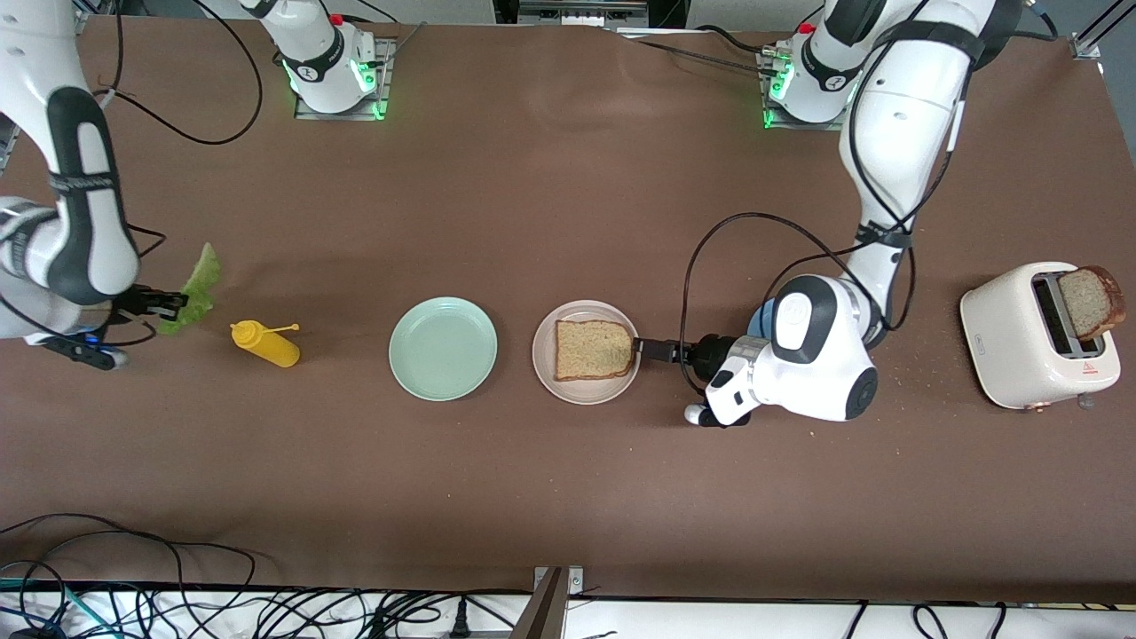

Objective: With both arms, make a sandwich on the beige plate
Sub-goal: 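Lift the lettuce with the right gripper while the left gripper withdraws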

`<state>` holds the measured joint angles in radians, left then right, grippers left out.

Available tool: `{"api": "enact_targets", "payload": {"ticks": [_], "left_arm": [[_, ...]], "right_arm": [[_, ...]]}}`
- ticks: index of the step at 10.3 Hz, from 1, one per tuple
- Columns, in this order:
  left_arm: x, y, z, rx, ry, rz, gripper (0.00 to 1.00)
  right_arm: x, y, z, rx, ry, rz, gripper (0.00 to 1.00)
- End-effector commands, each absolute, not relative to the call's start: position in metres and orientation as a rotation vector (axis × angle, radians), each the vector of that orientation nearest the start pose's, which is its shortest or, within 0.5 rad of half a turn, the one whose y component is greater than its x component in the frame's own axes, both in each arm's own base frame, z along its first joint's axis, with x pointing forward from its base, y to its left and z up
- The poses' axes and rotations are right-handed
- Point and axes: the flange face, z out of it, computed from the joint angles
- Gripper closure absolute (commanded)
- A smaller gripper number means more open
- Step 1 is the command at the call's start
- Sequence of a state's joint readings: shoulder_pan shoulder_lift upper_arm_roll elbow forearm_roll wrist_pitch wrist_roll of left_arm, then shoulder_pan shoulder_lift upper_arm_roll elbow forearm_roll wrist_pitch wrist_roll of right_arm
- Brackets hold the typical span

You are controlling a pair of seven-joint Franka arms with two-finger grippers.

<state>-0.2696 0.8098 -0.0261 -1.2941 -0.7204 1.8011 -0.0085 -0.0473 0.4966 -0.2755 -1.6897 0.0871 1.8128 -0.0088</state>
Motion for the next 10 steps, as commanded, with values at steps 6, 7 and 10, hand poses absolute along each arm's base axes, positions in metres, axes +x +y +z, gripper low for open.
{"api": "enact_targets", "payload": {"ticks": [6,7,10], "left_arm": [[0.669,-0.091,0.365,2.859,0.008,-0.641,0.00],[0.665,-0.078,0.379,2.934,-0.009,-0.647,0.00],[0.657,-0.042,0.432,3.049,0.002,-0.584,0.00]], "right_arm": [[0.648,-0.025,0.502,-3.097,0.106,0.401,1.00],[0.649,0.011,0.512,-3.113,0.102,0.371,1.00],[0.648,0.125,0.529,-3.144,0.354,0.244,1.00]]}}
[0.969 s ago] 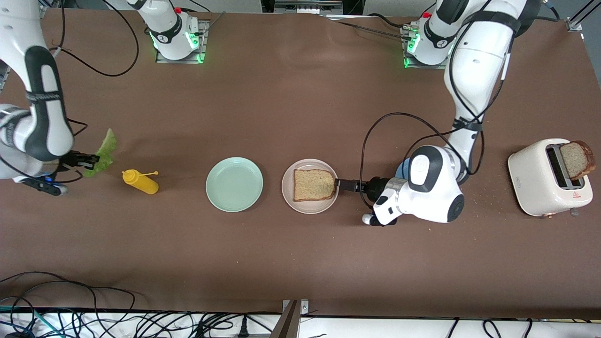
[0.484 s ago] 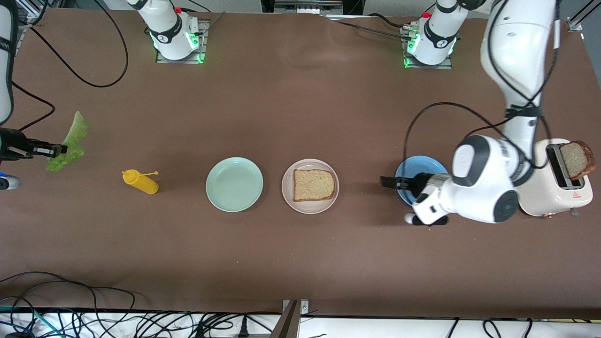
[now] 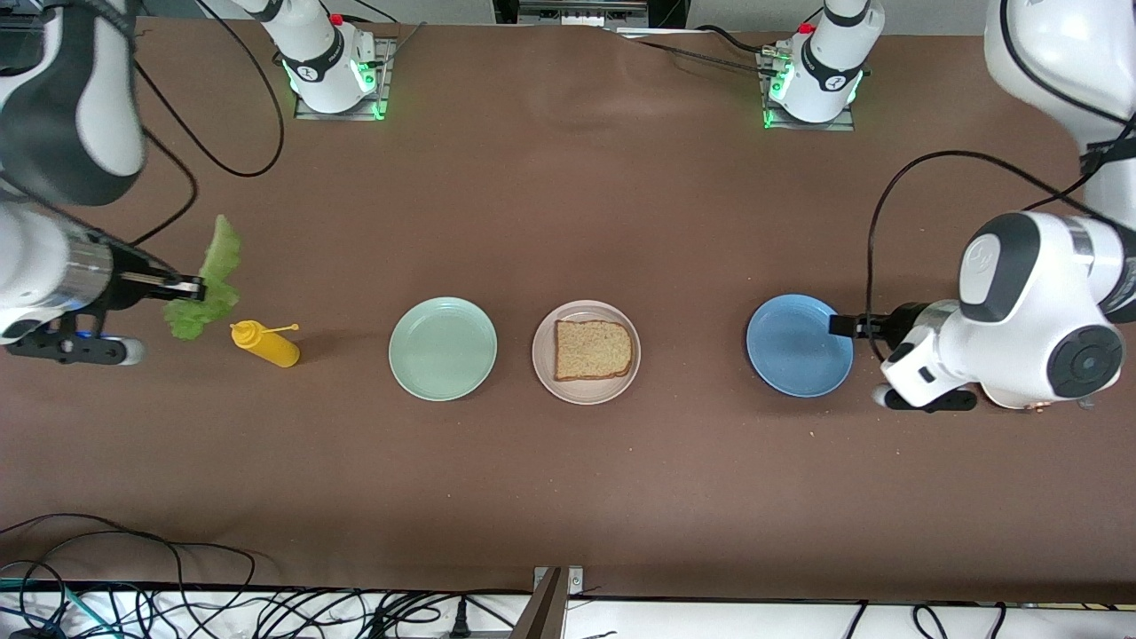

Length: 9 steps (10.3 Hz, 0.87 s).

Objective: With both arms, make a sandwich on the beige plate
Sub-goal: 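Lift the lettuce with the right gripper while the left gripper withdraws, then carry the lettuce over the bread on the beige plate with the right gripper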

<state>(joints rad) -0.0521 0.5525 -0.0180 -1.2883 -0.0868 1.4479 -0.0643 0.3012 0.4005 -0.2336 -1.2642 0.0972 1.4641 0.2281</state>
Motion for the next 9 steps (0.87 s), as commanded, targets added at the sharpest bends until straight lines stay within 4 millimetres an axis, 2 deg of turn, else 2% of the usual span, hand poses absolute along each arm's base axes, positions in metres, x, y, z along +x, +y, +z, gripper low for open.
{"api": "enact_targets", "payload": {"ticks": [1,2,3,4,6,9], "left_arm": [[0.652,-0.030,0.453,-3.133,-0.012,0.562,0.00],[0.647,-0.026,0.470,-3.121,-0.001,0.539,0.00],[0.644,-0.019,0.475,-3.067,0.001,0.528,0.00],[0.644,-0.011,0.473,-3.034,-0.006,0.530,0.00],[0.644,-0.009,0.476,-3.035,-0.011,0.524,0.00],[0.645,-0.010,0.477,-3.037,-0.029,0.519,0.00]], "right_arm": [[0.646,0.164,0.525,-3.124,0.484,0.210,1.00],[0.646,0.196,0.520,-3.074,0.660,0.160,1.00],[0.649,0.220,0.520,-2.970,0.836,0.108,1.00],[0.650,0.239,0.514,-2.870,0.994,0.131,1.00],[0.657,0.275,0.493,-2.673,1.234,0.143,1.00],[0.664,0.350,0.434,-2.374,1.541,0.177,1.00]]}}
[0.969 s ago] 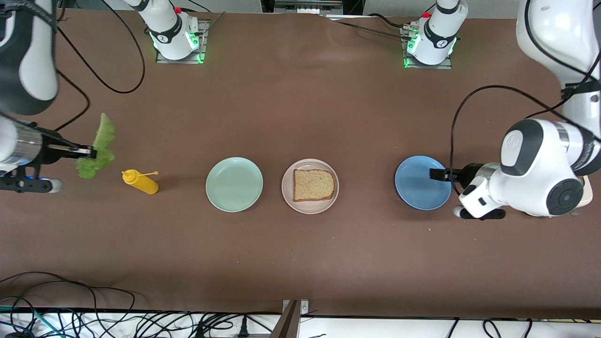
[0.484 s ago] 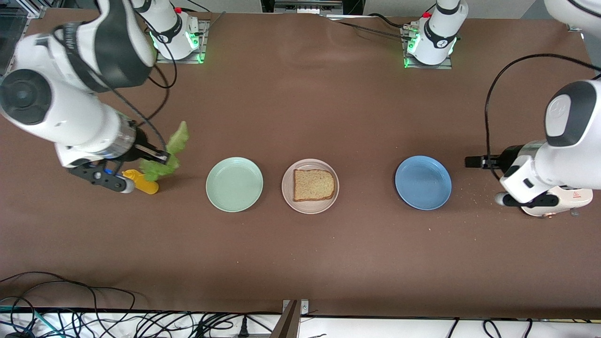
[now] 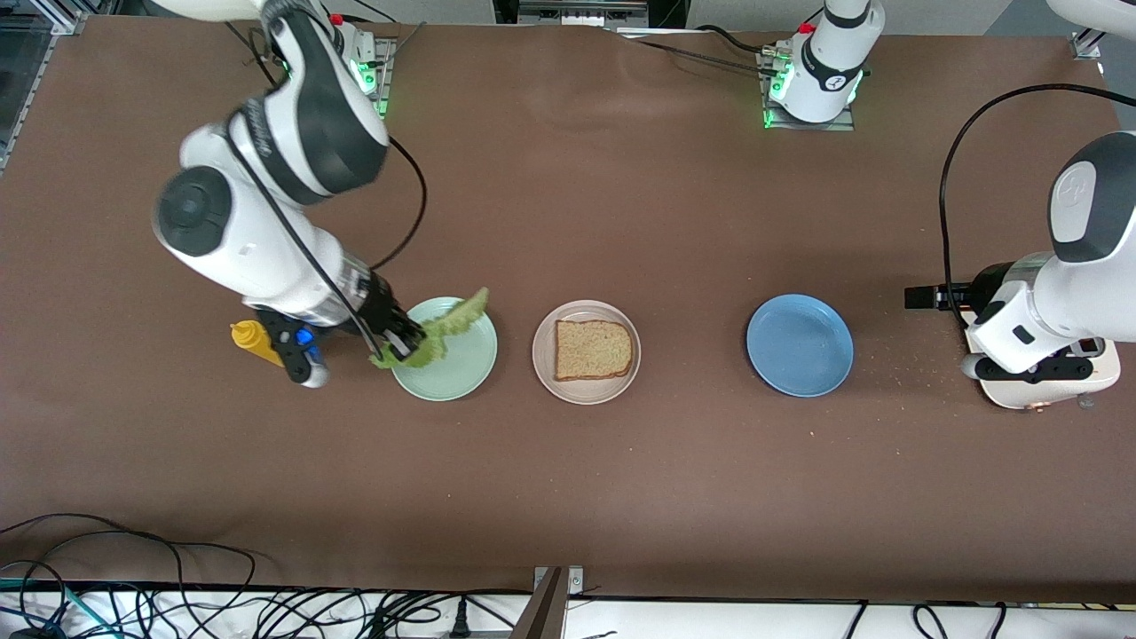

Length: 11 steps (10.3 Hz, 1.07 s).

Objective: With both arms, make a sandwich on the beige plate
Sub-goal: 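Carry the lettuce over the bread on the beige plate with the right gripper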

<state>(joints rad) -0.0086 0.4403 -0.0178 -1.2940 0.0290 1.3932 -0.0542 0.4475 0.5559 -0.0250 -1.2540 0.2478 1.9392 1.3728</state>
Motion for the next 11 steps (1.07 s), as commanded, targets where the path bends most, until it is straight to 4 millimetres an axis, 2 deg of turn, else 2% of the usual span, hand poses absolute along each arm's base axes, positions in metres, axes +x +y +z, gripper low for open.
{"api": "enact_targets", "payload": {"ticks": [1,2,4,6,7,8,11], "left_arm": [[0.645,-0.009,0.478,-3.034,-0.027,0.516,0.00],[0.645,-0.009,0.478,-3.035,-0.030,0.513,0.00],[0.645,-0.008,0.477,-3.035,-0.034,0.516,0.00],[0.645,-0.004,0.477,-3.033,-0.041,0.516,0.00],[0.645,0.000,0.478,-3.034,-0.051,0.514,0.00],[0.645,0.001,0.478,-3.035,-0.053,0.514,0.00],[0.645,0.006,0.478,-3.036,-0.062,0.515,0.00]], "right_arm": [[0.664,0.372,0.416,-2.283,1.601,0.188,1.00],[0.659,0.394,0.397,-2.235,1.628,0.211,1.00],[0.658,0.423,0.370,-2.082,1.699,0.211,1.00],[0.649,0.434,0.340,-2.110,1.726,0.247,1.00],[0.636,0.442,0.324,-2.148,1.733,0.271,1.00],[0.633,0.442,0.313,-2.155,1.753,0.286,1.00],[0.613,0.467,0.284,-2.169,1.793,0.327,1.00]]}}
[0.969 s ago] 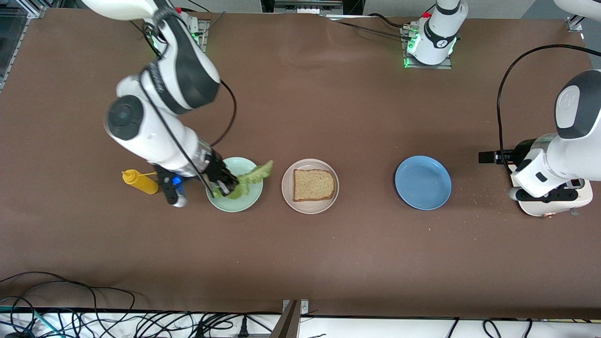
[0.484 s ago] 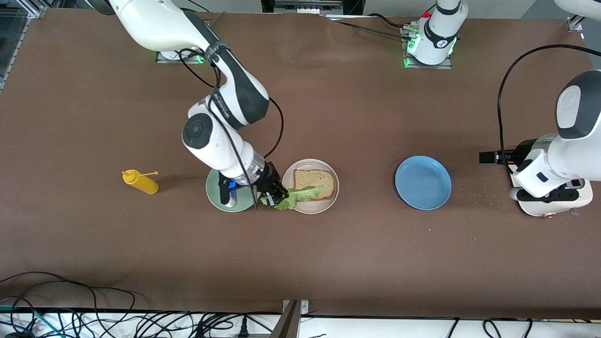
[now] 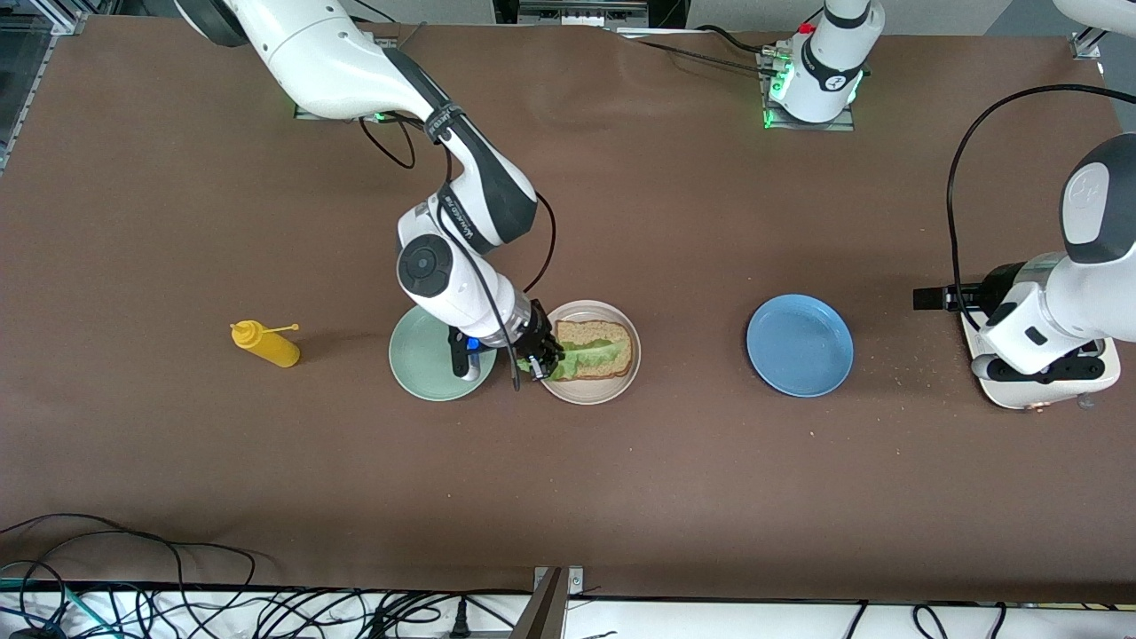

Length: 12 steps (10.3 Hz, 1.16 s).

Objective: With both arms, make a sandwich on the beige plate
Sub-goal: 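Carry the lettuce over the bread on the beige plate with the right gripper, then lower the lettuce onto the bread and open the right gripper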

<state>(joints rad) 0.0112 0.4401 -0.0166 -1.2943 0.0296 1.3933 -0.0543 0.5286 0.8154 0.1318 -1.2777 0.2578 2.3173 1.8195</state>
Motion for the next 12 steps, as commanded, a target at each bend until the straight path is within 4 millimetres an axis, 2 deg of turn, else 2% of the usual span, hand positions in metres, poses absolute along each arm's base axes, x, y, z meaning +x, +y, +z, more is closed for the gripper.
{"api": "enact_targets", "payload": {"ticks": [1,2,4,7,8,10,12], "left_arm": [[0.645,0.006,0.478,-3.036,-0.062,0.515,0.00],[0.645,0.006,0.478,-3.036,-0.062,0.515,0.00],[0.645,0.005,0.478,-3.036,-0.060,0.515,0.00],[0.645,0.005,0.478,-3.036,-0.062,0.517,0.00],[0.645,0.004,0.478,-3.035,-0.060,0.517,0.00],[0.645,0.005,0.478,-3.035,-0.062,0.519,0.00],[0.645,0.004,0.477,-3.035,-0.060,0.519,0.00]], "right_arm": [[0.608,0.472,0.271,-2.187,1.795,0.336,1.00],[0.604,0.475,0.253,-2.207,1.804,0.341,1.00],[0.601,0.477,0.236,-2.237,1.797,0.341,1.00],[0.593,0.485,0.230,-2.257,1.788,0.343,1.00],[0.594,0.484,0.231,-2.252,1.791,0.344,0.93],[0.595,0.485,0.235,-2.243,1.798,0.350,0.72],[0.599,0.481,0.238,-2.241,1.797,0.341,0.71]]}}
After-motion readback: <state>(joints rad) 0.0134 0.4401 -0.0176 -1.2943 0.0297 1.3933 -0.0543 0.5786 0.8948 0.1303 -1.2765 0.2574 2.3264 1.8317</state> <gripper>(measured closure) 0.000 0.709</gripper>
